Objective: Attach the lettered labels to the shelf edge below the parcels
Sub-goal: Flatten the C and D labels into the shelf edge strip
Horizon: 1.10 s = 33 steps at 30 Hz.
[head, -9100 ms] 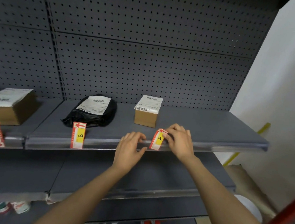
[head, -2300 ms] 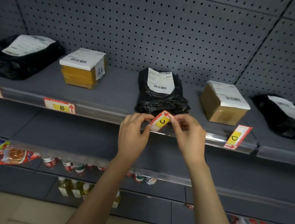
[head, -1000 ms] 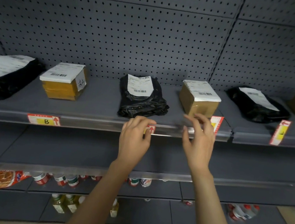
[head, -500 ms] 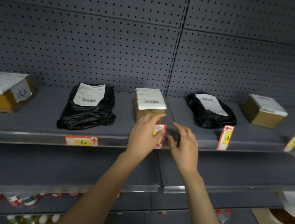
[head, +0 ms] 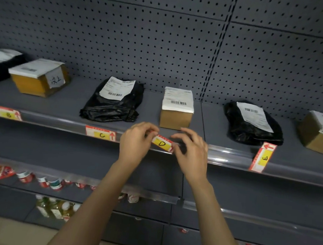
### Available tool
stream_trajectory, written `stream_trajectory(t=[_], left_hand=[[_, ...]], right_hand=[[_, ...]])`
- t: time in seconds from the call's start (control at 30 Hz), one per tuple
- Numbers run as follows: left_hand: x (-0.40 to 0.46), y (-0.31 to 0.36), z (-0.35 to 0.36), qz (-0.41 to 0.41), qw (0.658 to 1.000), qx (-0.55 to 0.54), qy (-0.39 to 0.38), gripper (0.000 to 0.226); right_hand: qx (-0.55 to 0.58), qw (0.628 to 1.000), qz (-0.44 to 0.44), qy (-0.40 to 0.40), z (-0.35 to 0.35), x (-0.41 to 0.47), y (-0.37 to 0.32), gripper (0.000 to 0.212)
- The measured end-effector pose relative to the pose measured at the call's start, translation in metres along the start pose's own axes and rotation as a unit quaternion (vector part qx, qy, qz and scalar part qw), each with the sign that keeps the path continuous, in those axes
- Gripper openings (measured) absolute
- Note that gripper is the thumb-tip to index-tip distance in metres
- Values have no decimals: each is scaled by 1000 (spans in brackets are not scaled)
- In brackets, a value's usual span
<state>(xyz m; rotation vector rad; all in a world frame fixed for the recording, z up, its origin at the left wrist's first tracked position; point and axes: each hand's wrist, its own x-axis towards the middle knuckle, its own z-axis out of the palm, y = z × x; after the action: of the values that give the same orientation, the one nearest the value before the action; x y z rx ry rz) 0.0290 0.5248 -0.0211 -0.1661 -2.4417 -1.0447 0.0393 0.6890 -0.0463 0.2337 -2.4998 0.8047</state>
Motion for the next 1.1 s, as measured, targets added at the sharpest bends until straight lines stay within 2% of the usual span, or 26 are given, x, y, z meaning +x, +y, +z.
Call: stream_trajectory(t=[0.17, 0.43, 0.6, 0.77, 0.93, 1.03, 1.1], left_hand=[[-1, -12, -1, 35, 999, 34, 15, 7], [-14, -27, 2, 149, 983, 104, 30, 17], [-20, -28, 7, 126, 989, 69, 35, 15], [-17, -8, 16, 105, 994, 22, -14, 18], [-10, 0, 16, 111, 992, 56, -24, 17], [-10, 17, 16, 101, 994, 41, 15, 21], [-9, 40, 22, 114, 993, 5, 10, 24]], right_hand=[[-2, 1000, -6, 13, 6, 1, -8, 20], [7, 999, -2, 50, 9, -13, -11, 18], [-16, 998, 31, 60, 3, -20, -2, 18], [-35, 994, 62, 86, -3, -27, 7, 19], [-62, 994, 42, 81, -17, -38, 11, 30], [-39, 987, 87, 126, -38, -47, 24, 33], [-26, 978, 120, 168, -53, -53, 37, 32]])
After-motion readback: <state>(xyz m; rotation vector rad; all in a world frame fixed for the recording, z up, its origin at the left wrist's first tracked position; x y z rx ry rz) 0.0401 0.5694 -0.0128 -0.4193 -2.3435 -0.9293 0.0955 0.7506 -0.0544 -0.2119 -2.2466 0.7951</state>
